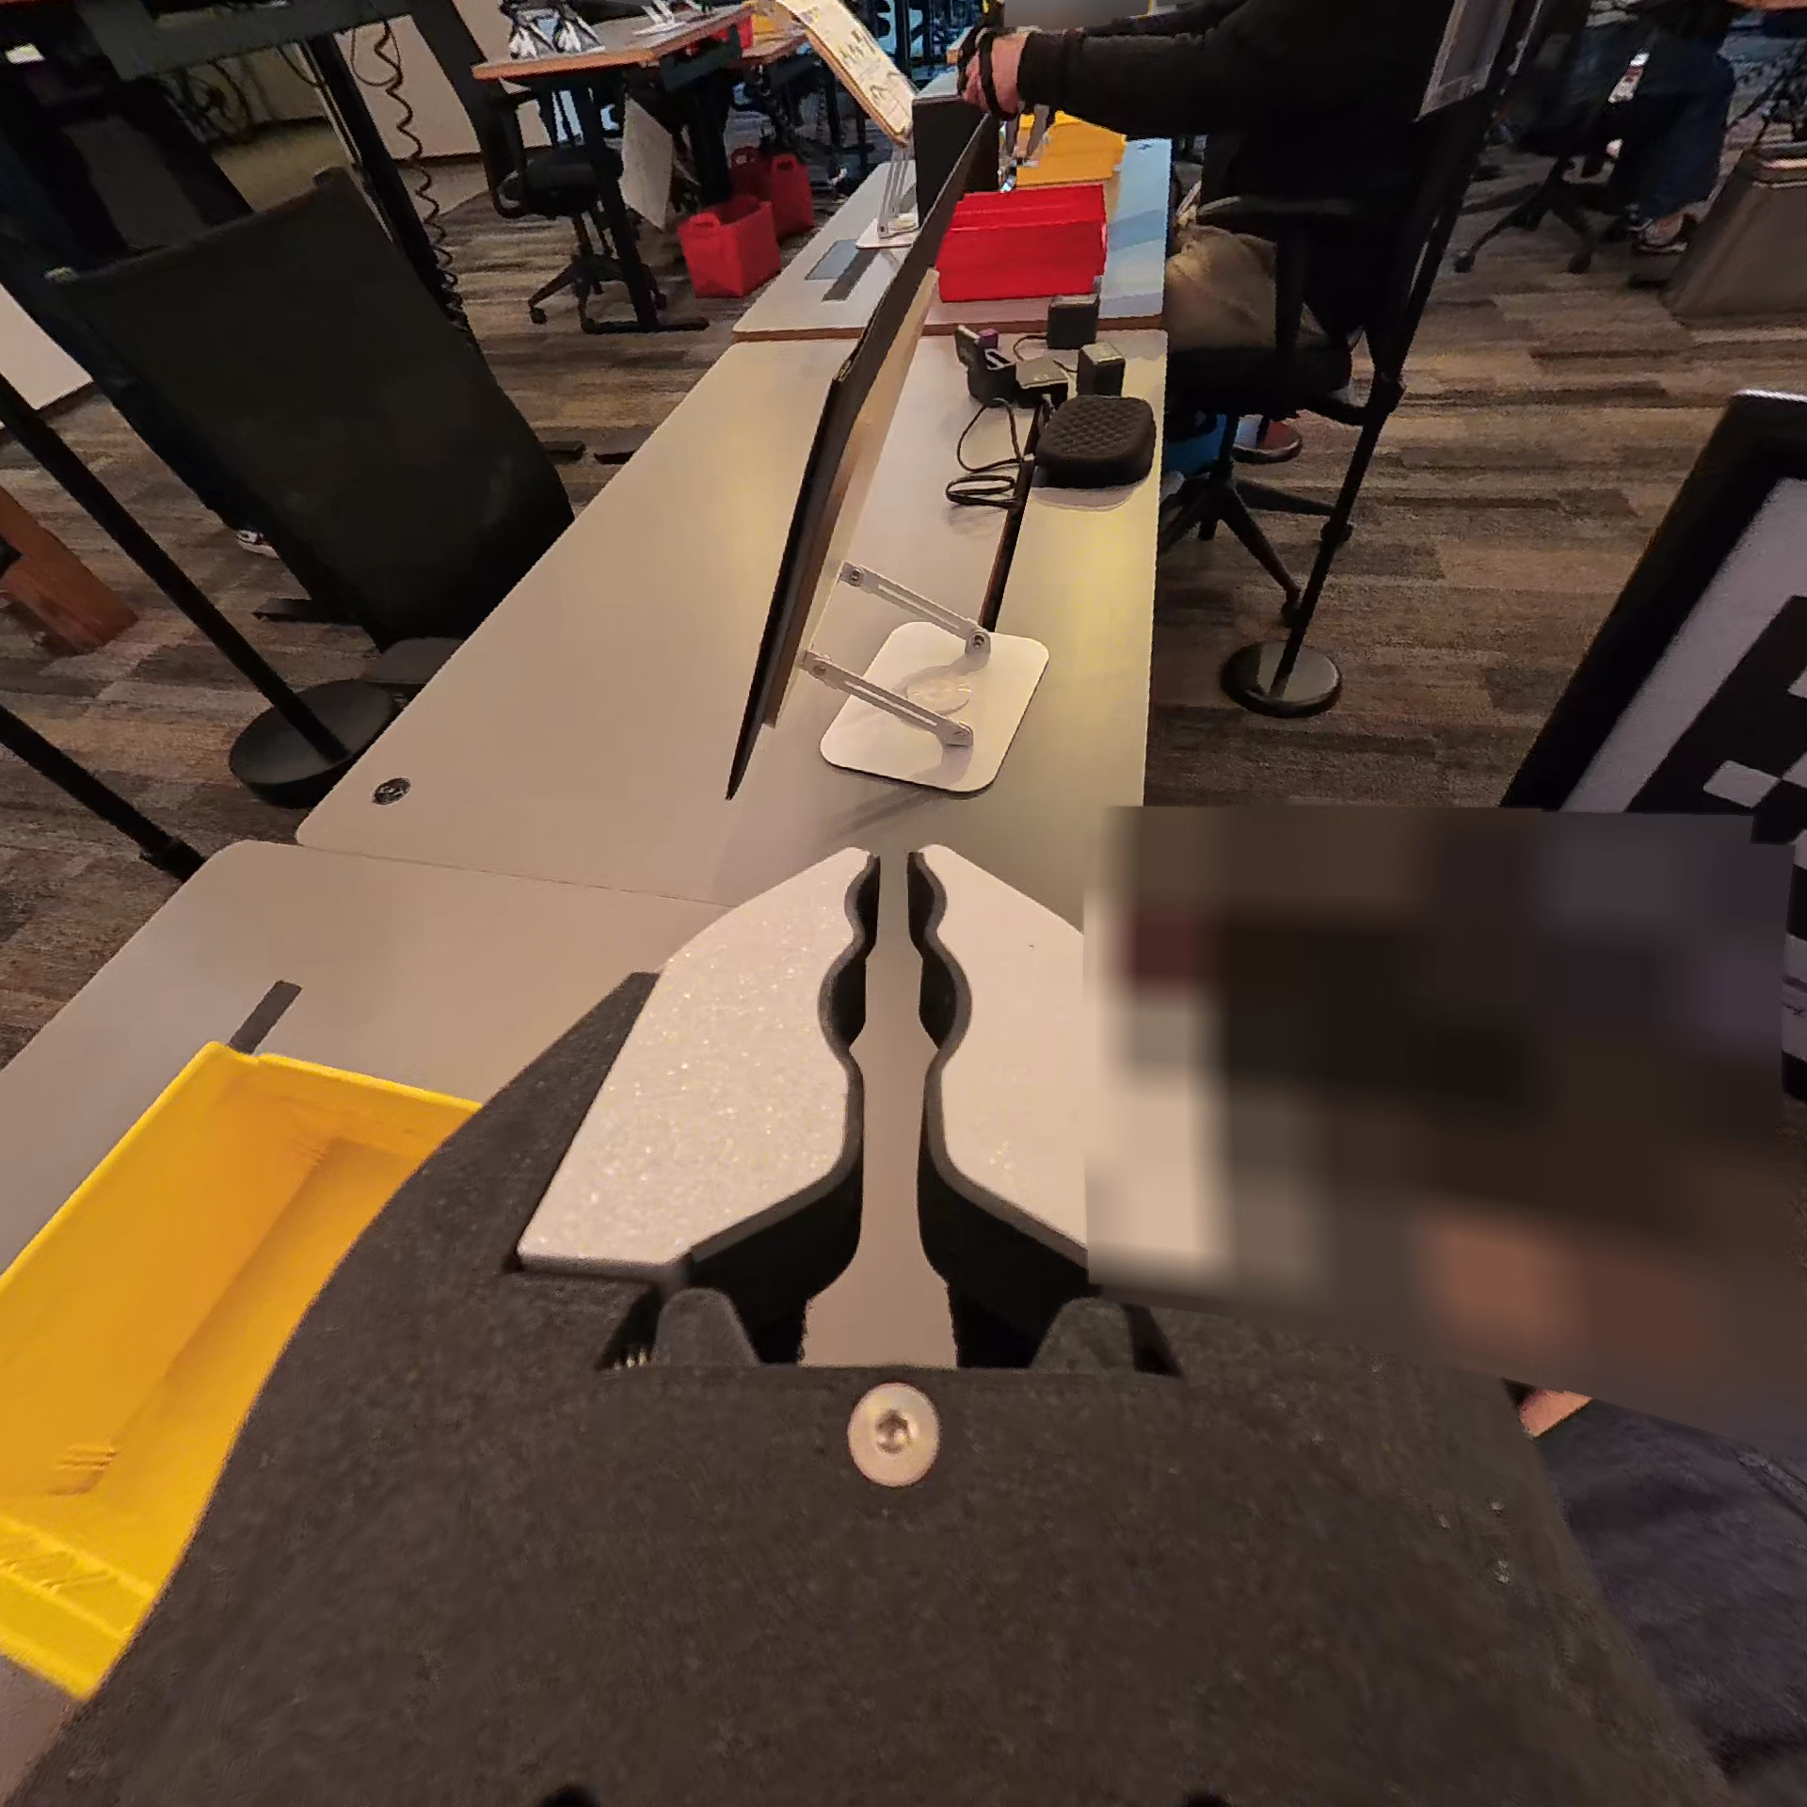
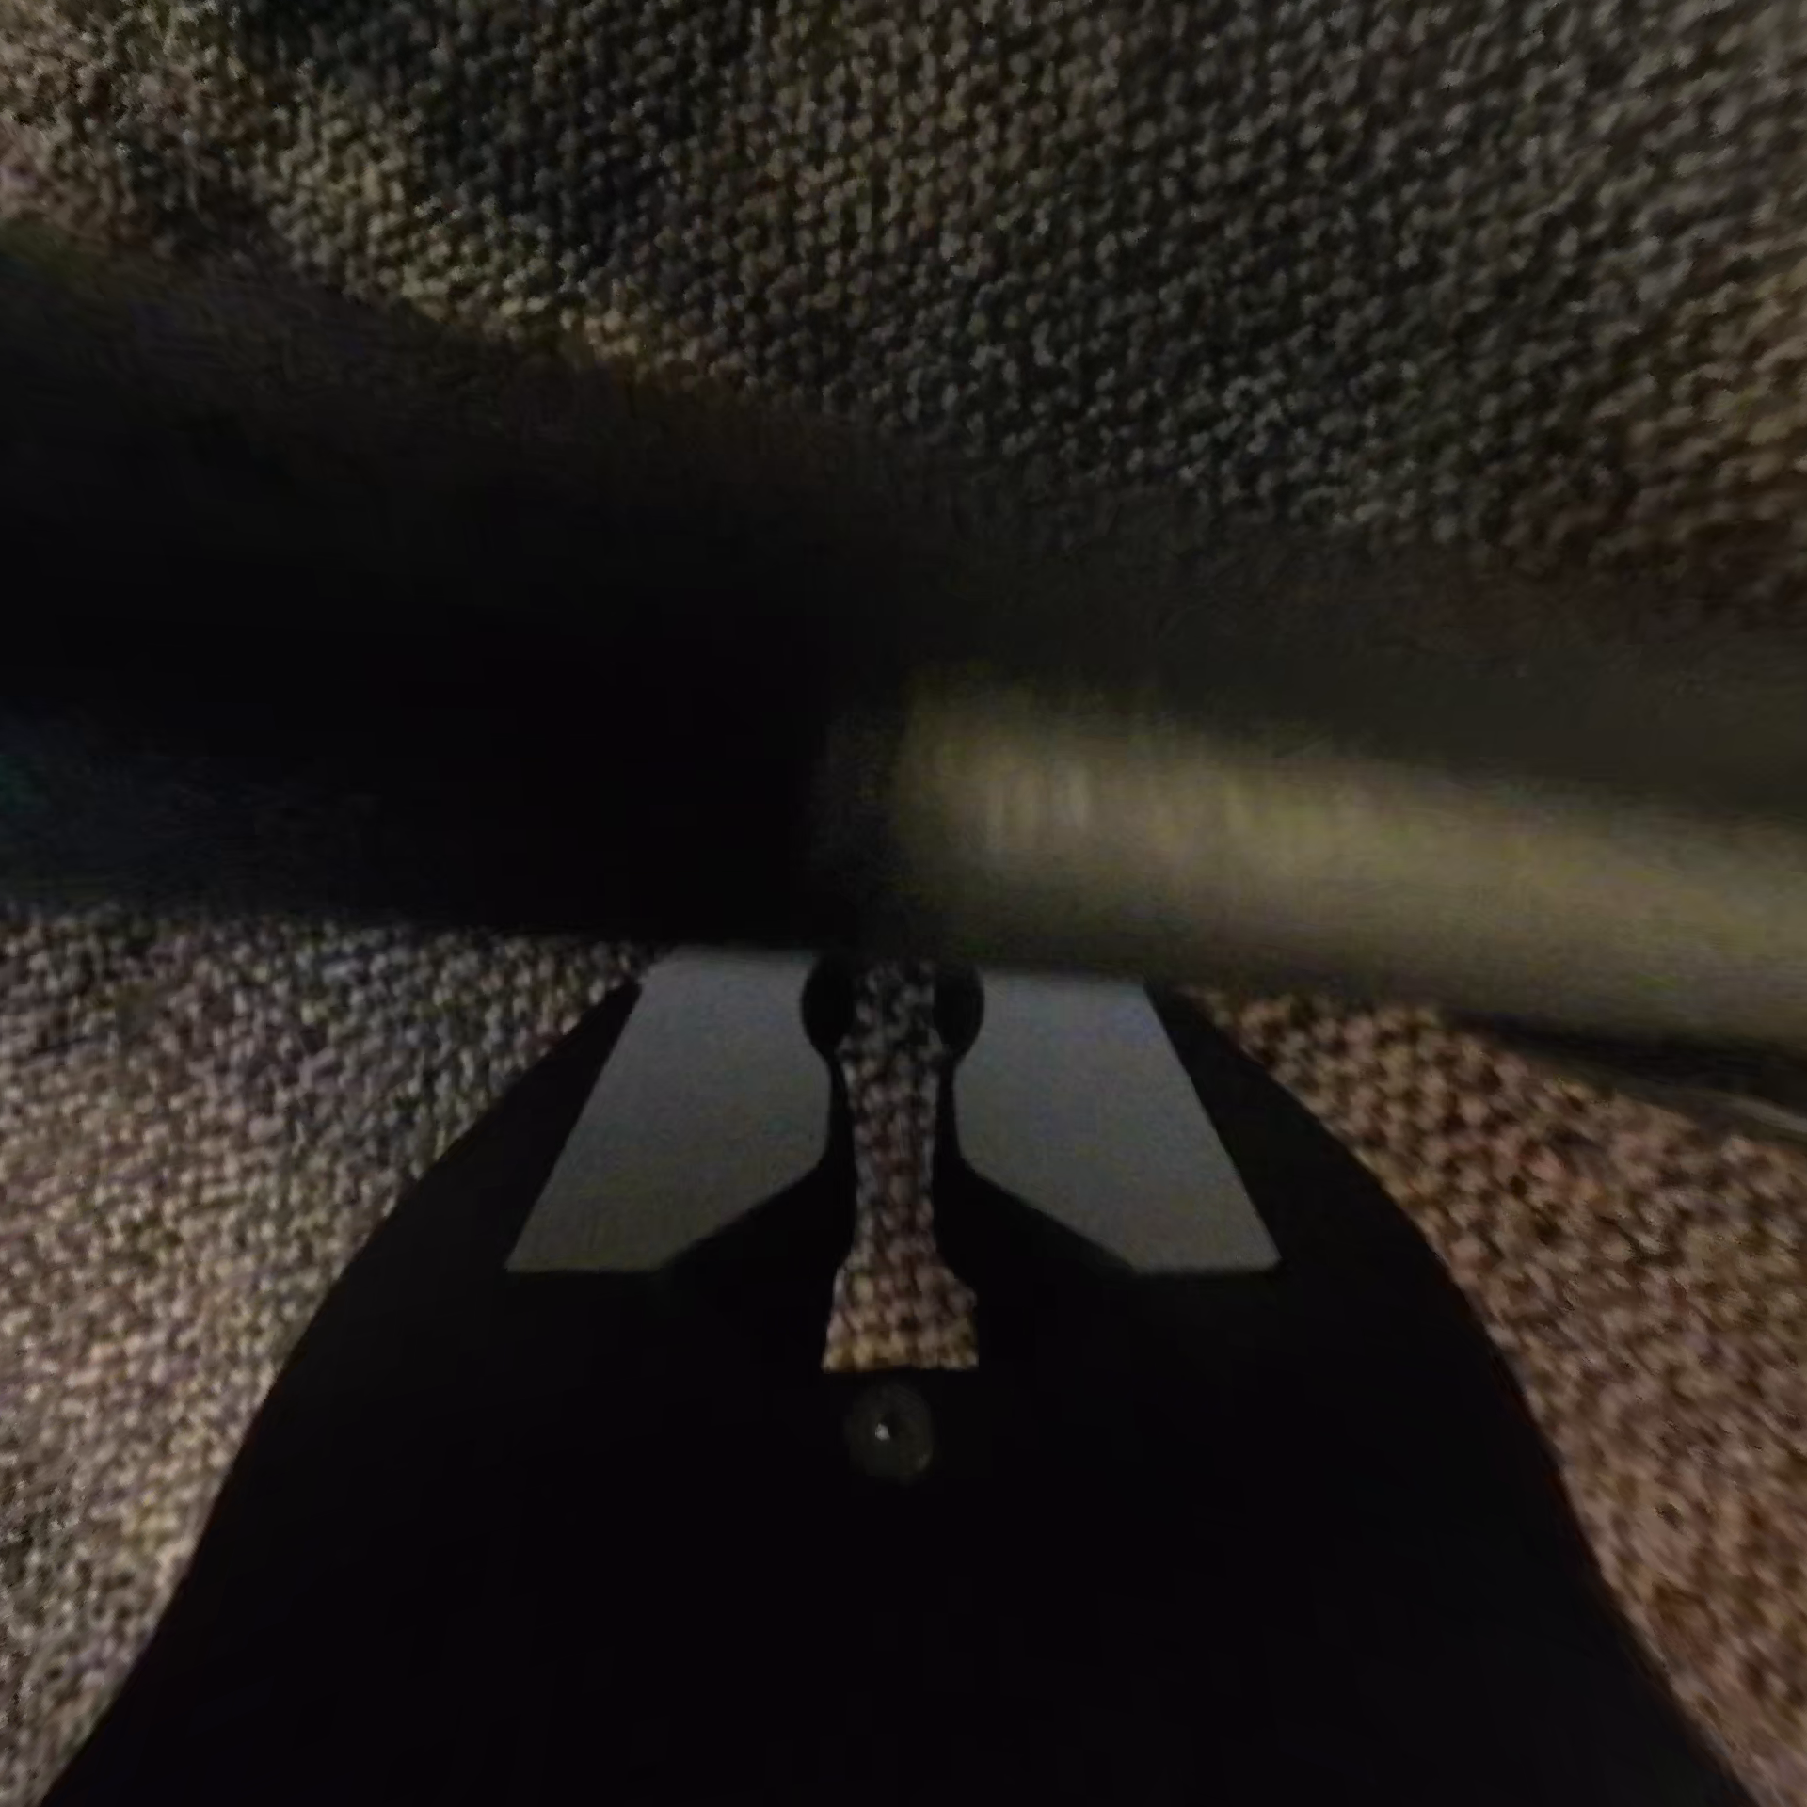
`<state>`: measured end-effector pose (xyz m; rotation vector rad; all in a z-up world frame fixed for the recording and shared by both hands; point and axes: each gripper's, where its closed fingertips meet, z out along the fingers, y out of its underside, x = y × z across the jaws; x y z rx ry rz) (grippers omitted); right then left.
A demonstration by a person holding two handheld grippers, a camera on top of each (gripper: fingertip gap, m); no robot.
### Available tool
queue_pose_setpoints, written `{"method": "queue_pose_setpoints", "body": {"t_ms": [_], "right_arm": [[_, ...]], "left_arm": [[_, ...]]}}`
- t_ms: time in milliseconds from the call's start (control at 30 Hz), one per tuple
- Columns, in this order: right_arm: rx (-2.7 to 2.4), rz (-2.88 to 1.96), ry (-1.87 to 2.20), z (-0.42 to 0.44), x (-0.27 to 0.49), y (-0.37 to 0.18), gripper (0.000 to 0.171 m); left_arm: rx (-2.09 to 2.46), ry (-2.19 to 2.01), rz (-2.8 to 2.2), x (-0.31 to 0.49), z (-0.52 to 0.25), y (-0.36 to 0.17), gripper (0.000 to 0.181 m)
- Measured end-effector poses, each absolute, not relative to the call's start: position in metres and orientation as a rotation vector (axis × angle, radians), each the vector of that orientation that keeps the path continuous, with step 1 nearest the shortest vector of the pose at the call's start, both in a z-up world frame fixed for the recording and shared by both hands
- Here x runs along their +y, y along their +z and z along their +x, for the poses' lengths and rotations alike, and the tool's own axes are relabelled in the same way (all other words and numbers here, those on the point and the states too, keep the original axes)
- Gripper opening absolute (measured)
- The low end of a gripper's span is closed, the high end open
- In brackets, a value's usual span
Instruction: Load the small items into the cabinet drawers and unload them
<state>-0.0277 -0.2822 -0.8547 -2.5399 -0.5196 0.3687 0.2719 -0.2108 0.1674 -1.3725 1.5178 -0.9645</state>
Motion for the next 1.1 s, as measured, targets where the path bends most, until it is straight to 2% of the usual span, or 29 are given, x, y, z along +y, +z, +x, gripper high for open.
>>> {"method": "queue_pose_setpoints", "body": {"t_ms": [33, 200, 300, 500, 767, 900, 967, 1100], "right_arm": [[-0.528, -2.528, 0.332, -0.019, -0.287, -0.849, 0.013], [-0.329, -2.495, 0.097, 0.058, -0.341, -0.810, 0.012], [-0.136, -2.464, -0.022, 0.111, -0.377, -0.768, 0.012], [0.084, -2.278, -0.115, 0.177, -0.386, -0.639, 0.012], [-0.084, -2.242, -0.096, 0.203, -0.384, -0.482, 0.012], [-0.129, -2.281, -0.135, 0.219, -0.386, -0.397, 0.012], [-0.143, -2.284, -0.137, 0.220, -0.382, -0.350, 0.012], [-0.306, -2.265, -0.109, 0.201, -0.368, -0.260, 0.013]], "left_arm": [[1.503, -0.968, -1.368, -0.208, 0.264, 0.171, 0.005], [1.394, -1.020, -1.342, -0.188, 0.210, 0.195, 0.002], [1.349, -1.031, -1.332, -0.178, 0.170, 0.202, 0.003], [1.191, -1.159, -1.301, -0.164, 0.075, 0.229, 0.003], [0.975, -1.130, -1.161, -0.152, -0.077, 0.249, 0.000], [0.913, -1.009, -1.236, -0.129, -0.142, 0.232, 0.001], [0.926, -0.971, -1.292, -0.120, -0.164, 0.216, 0.012], [0.912, -1.020, -1.311, -0.104, -0.200, 0.191, 0.015]]}}
